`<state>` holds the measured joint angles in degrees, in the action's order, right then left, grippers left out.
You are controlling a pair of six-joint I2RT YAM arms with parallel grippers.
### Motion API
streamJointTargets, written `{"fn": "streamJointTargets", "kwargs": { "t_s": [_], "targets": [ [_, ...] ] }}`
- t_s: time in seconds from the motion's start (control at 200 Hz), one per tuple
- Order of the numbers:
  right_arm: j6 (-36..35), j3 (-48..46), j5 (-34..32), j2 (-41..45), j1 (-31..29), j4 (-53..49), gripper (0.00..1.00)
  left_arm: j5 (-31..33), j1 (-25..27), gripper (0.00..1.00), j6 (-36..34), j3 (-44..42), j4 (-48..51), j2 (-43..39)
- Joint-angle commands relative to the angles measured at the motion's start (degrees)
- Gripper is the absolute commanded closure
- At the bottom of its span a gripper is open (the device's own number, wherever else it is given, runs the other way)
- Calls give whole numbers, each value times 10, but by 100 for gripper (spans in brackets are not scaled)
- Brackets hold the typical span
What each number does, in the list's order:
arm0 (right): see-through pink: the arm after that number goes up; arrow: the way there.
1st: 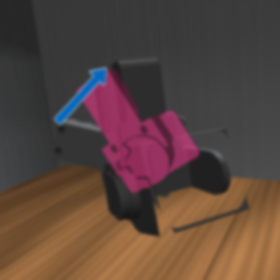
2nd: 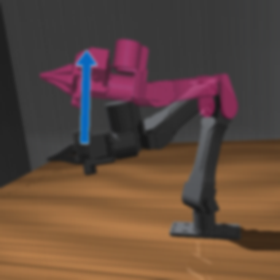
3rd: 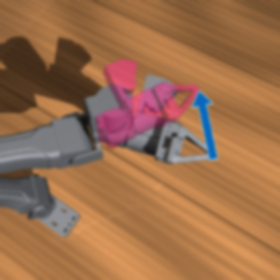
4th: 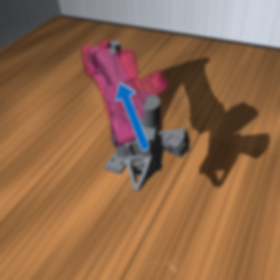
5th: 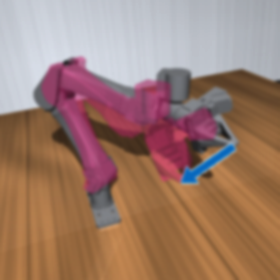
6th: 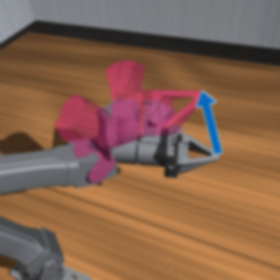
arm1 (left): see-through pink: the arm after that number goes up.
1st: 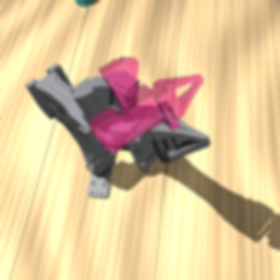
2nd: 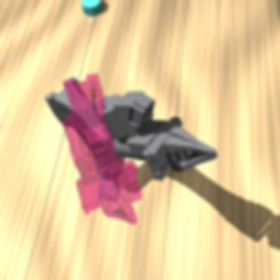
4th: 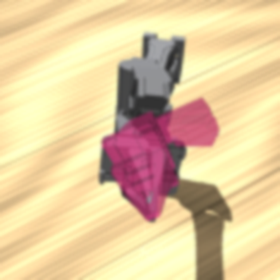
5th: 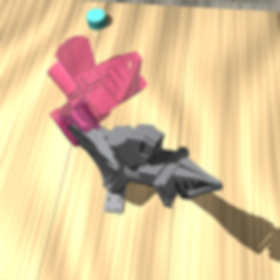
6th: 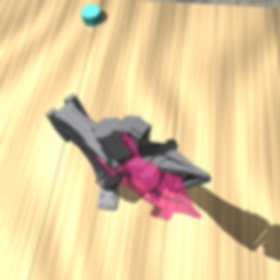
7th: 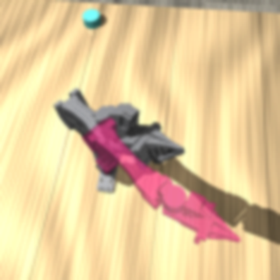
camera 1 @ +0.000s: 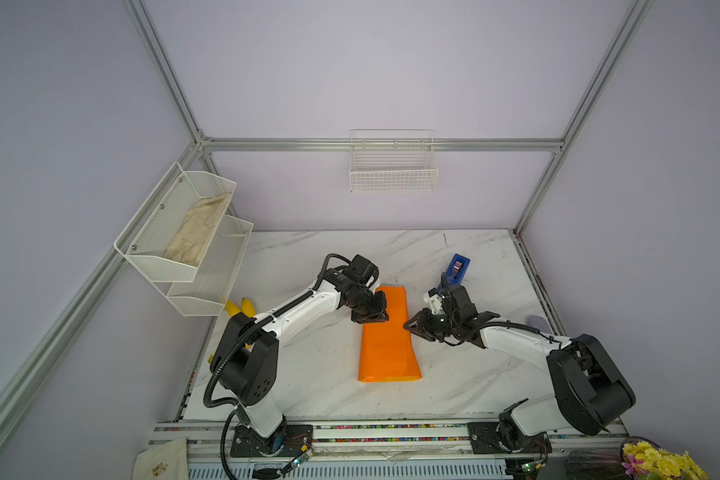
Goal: Wrap the gift box in paper
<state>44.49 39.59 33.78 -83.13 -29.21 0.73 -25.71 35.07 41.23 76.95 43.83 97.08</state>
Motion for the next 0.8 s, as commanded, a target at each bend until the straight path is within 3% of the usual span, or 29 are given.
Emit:
{"fn": "streamJointTargets", "kwargs": {
  "t_s": [0.0,0.27,0.435,0.565,0.795],
  "targets": [
    [44,-21,-32,6,-24,-26,71,-6,2,88,-20,-35,11,-1],
    [34,7,-66,7,-24,-57,70,-26,3,89,-26,-60,-25,41],
    [21,45,-88,17,-24,-92,57,-24,3,89,-17,-55,-41,55],
    [20,53,-94,34,-22,-105,54,-14,2,89,-2,-63,-63,62],
    [5,51,-90,34,-8,-113,59,7,-3,89,20,-70,-93,80]
  ]
}}
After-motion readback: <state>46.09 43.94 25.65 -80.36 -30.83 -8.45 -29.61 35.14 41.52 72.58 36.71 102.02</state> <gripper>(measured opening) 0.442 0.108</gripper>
